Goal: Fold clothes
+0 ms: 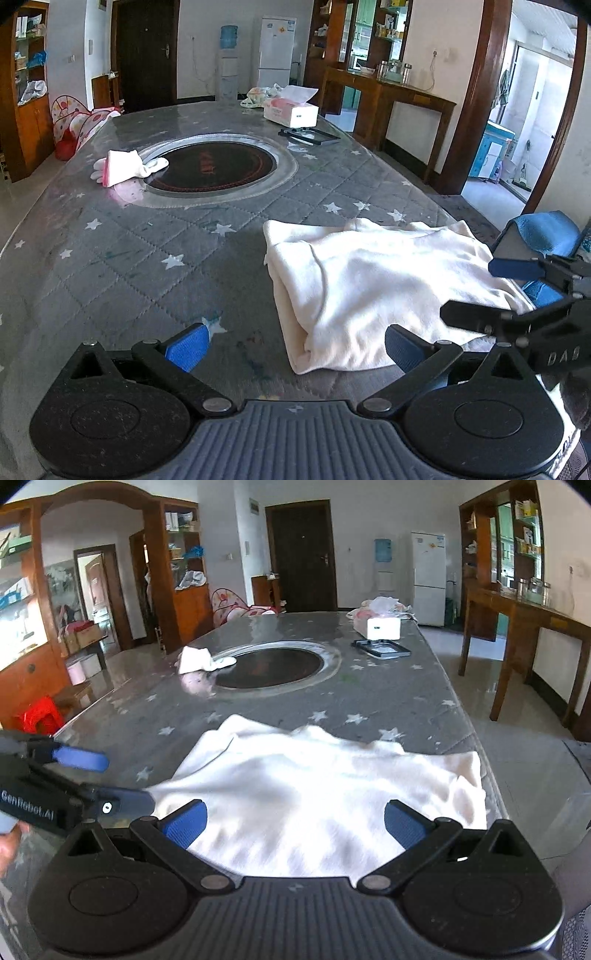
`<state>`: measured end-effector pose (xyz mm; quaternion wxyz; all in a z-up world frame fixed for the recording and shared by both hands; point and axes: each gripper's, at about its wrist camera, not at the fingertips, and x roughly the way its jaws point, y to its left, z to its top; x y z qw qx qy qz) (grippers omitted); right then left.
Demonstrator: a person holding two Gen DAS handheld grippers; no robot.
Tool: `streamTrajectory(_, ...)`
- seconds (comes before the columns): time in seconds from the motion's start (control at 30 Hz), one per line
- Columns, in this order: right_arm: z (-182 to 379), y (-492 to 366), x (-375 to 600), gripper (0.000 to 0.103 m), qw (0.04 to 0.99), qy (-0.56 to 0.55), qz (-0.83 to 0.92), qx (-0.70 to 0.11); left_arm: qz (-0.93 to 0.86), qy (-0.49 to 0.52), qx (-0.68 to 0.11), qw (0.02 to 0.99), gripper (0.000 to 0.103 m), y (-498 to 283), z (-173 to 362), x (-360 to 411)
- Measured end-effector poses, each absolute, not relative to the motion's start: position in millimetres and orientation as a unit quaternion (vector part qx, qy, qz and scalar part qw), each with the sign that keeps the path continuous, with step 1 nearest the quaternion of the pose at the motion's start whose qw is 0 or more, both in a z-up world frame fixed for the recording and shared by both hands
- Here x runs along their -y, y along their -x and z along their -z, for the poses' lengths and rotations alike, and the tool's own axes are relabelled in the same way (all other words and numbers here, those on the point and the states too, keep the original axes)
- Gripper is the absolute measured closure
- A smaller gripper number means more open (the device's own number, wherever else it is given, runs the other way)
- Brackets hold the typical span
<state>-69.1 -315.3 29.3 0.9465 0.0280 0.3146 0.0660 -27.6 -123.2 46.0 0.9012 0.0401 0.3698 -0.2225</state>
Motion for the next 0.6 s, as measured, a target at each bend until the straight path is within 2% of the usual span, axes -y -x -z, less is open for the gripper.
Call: streamTrajectory(0.6, -26, 101, 307, 0.0, 0.948, -0.027, -0.047, -0.314, 0.216, -0.064, -0.353, 0.908, 0.0, 53, -46, 124)
